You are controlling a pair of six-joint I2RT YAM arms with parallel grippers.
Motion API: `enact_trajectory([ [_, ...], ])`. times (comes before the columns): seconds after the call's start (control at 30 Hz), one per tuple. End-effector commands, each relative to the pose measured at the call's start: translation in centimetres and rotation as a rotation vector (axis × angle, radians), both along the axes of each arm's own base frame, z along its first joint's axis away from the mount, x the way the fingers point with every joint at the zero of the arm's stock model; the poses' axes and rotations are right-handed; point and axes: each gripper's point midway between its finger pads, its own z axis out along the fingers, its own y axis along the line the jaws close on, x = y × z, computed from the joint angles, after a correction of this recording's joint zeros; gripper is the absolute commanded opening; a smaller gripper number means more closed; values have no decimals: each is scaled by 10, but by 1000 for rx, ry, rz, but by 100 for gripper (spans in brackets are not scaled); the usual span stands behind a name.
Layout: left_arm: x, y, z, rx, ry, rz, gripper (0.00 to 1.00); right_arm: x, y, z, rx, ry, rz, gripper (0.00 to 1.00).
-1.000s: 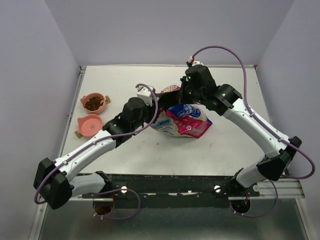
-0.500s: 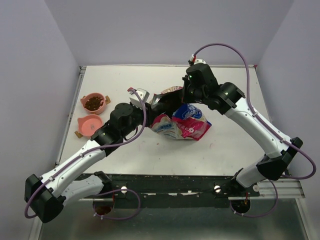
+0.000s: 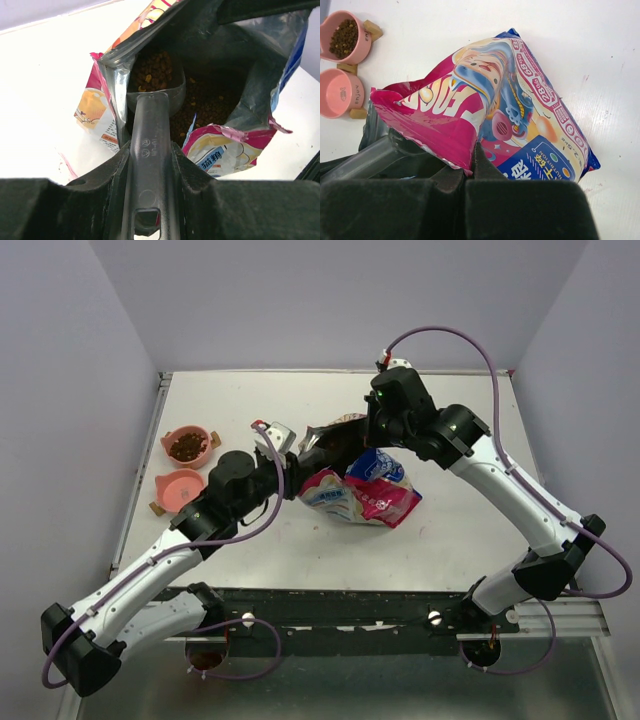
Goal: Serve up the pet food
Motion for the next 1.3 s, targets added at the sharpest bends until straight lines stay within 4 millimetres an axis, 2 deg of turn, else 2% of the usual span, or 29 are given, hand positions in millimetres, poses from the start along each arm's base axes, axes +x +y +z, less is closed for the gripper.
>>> enact_trajectory([
  [0.0,-2,5,28,41,-150,-39,0,15,-6,78,136,-199,-65,0],
  [0.23,-6,11,37,87,-235,-27,0,25,-12,71,128,-184,-97,0],
  [0.43,-12,7,44,113,-288,-63,0,34,-23,72,138,-180,-125,0],
  [0.63,-13,5,49,124,-346,-59,0,41,-24,72,174,-158,-135,0],
  [0.67,-12,4,57,106,-369,-49,0,42,-25,71,175,-151,-139,0],
  [0.77,-10,6,62,87,-391,-29,0,42,-28,71,189,-132,-150,0],
  [1.07,-23,4,68,25,-410,-56,0,55,-46,70,213,-108,-195,0],
  [1.27,-21,-2,75,-22,-421,-57,0,67,-49,71,201,-104,-211,0],
])
